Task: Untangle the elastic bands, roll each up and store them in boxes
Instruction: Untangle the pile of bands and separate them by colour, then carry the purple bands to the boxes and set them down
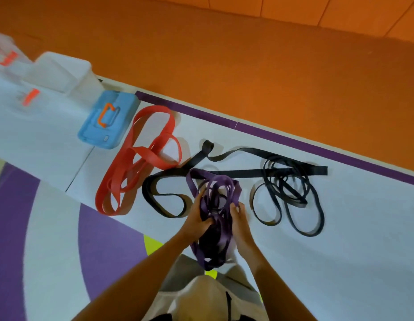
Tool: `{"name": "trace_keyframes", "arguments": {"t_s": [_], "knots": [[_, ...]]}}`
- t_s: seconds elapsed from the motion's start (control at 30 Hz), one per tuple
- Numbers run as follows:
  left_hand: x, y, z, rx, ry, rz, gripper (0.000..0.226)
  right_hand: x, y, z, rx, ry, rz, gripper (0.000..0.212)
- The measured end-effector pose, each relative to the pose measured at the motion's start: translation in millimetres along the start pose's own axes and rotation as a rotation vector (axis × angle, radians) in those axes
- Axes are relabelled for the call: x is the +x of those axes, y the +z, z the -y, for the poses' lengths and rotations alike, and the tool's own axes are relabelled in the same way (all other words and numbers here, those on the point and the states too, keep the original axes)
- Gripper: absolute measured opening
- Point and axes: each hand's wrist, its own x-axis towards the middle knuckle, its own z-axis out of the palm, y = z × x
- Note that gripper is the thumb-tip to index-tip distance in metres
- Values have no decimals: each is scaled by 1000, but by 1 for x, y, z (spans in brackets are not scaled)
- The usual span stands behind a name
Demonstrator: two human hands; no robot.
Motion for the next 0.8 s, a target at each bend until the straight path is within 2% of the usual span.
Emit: {"name": "trace_keyframes", "arguments": {"t_s": [0.1, 0.2, 0.27, 0.4, 0.53, 0.7, 0.8], "knots": [[1, -1, -3, -33, 17, 74, 91, -15, -7, 3, 98, -3, 113, 47], [-4, 1, -14, -124, 6, 99, 90, -23, -27, 16, -53, -149, 180, 70], [-10, 4, -29, -230, -5, 78, 87, -26, -39, 32, -148, -244, 217, 77], [-24, -1, -61, -440, -7, 58, 77, -38, -46, 69, -302, -399, 237, 69], [-30, -39, -84, -459, 112, 118, 87, -55, -36, 101, -318, -517, 231, 63], [-43, -95, -98, -564, 241, 159, 91, -76, 6, 147, -291, -618, 234, 58], [-50, -140, -95, -591, 276, 109, 95, -91, 48, 177, -333, -655, 273, 56]]}}
